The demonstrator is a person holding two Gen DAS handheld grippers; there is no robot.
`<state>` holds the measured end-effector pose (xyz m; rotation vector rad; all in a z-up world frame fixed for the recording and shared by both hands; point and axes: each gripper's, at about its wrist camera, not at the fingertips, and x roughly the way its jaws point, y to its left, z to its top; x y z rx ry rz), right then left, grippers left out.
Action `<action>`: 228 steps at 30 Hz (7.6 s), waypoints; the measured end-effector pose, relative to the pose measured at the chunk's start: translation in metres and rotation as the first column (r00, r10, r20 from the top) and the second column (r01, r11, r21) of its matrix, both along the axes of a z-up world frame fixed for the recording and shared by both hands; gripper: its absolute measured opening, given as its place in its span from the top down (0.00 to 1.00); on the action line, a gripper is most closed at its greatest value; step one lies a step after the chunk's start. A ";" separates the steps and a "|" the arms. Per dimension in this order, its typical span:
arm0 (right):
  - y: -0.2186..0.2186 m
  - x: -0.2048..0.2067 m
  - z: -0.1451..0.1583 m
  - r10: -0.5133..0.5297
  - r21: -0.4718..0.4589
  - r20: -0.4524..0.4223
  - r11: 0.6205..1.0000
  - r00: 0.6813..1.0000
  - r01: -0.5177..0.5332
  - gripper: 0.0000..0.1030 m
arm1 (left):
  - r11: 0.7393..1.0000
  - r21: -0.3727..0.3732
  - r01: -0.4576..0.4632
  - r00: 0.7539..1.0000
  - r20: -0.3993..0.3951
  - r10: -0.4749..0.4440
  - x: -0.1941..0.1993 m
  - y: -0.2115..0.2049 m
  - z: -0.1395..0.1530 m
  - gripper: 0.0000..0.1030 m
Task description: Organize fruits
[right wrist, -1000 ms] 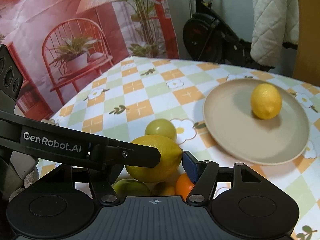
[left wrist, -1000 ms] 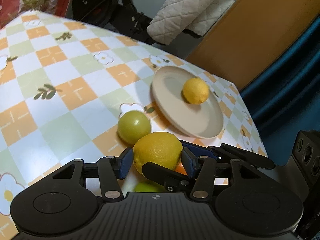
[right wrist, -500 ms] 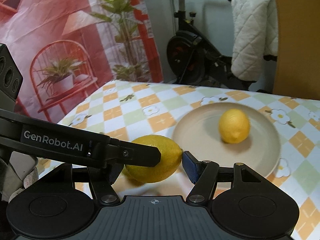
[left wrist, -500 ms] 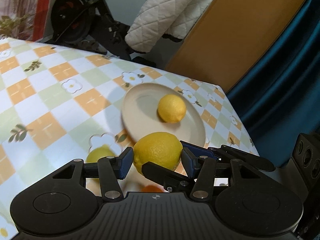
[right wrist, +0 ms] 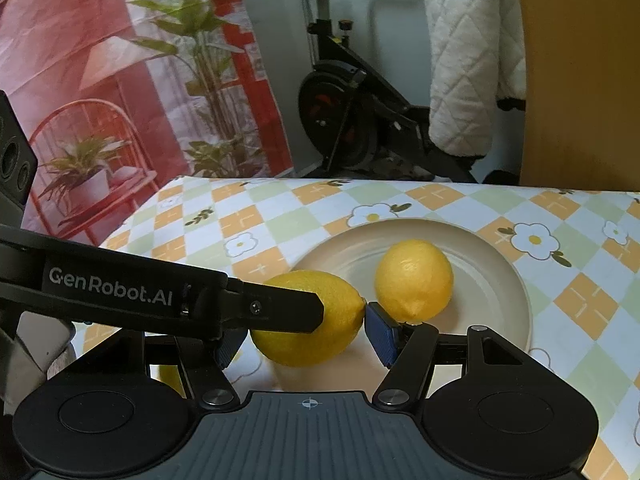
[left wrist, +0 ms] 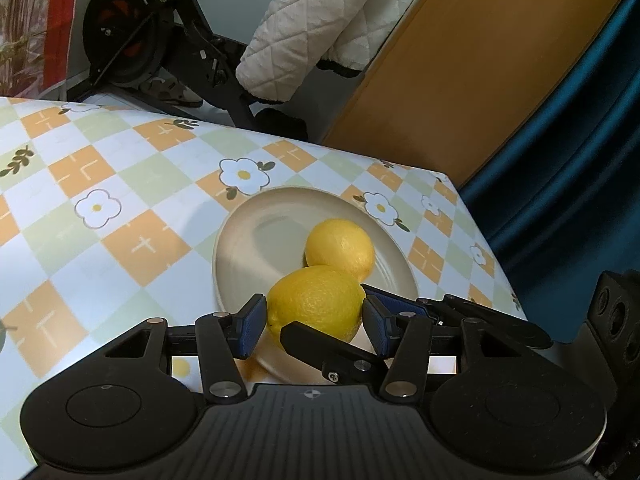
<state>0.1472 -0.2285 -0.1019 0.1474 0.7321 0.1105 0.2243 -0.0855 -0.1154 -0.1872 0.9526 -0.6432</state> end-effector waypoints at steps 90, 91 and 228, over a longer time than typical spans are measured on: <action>0.026 -0.123 -0.021 0.120 -0.085 -0.076 0.988 0.990 -0.126 0.77 | 0.980 0.129 -0.148 0.981 0.148 0.129 -0.125 0.097 0.007 0.50; 0.025 -0.123 -0.023 0.120 -0.081 -0.081 0.989 0.989 -0.127 0.77 | 0.981 0.131 -0.146 0.981 0.147 0.127 -0.125 0.097 0.006 0.50; -0.009 -0.108 -0.010 -0.011 -0.091 0.026 0.996 1.000 0.013 0.79 | 0.961 0.262 0.094 0.970 0.191 -0.148 -0.080 0.039 0.007 0.72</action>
